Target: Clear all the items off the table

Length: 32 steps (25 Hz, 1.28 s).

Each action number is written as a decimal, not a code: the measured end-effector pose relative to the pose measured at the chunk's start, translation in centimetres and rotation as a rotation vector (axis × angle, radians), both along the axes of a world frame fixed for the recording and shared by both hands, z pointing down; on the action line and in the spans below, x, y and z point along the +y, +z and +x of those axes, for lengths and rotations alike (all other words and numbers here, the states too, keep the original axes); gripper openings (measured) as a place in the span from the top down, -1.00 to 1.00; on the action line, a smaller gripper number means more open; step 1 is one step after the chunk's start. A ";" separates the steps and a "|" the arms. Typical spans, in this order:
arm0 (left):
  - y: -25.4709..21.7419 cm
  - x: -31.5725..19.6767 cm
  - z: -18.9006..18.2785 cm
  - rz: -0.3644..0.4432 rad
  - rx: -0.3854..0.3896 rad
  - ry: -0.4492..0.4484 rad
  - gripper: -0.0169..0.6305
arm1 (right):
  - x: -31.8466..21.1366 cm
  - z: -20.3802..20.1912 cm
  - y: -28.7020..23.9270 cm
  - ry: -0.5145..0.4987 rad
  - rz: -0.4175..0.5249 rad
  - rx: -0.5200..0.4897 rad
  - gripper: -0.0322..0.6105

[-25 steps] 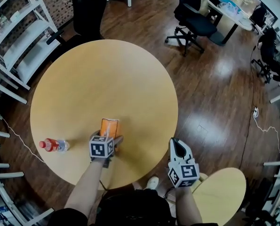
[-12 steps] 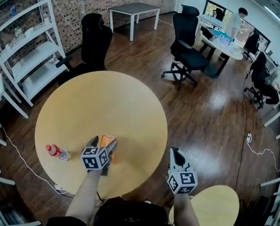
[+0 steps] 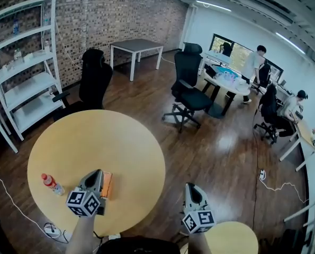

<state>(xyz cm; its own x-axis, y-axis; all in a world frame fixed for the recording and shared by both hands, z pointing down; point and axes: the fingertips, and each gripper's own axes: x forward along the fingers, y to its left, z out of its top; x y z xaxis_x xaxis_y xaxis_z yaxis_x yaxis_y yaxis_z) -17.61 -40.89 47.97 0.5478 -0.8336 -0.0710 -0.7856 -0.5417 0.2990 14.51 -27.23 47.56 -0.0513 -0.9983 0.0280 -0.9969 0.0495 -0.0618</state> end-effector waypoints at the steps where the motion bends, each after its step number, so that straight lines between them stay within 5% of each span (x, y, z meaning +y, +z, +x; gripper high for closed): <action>1: -0.1 0.4 0.0 0.015 -0.010 0.010 0.92 | 0.4 0.5 0.3 0.019 0.003 -0.018 0.89; 5: -1.0 2.0 0.8 0.090 -0.034 0.072 0.92 | 1.3 2.1 1.4 0.082 0.001 -0.127 0.89; 10: -2.1 3.6 2.4 0.158 -0.027 0.155 0.92 | 1.3 1.1 0.3 0.049 0.017 -0.108 0.89; 24: -0.6 3.3 1.3 0.120 0.023 0.148 0.92 | 1.5 1.5 0.3 0.050 0.017 -0.123 0.89; 32: -0.3 3.2 0.6 0.105 0.023 0.120 0.92 | 1.2 0.5 0.3 0.049 -0.002 -0.046 0.89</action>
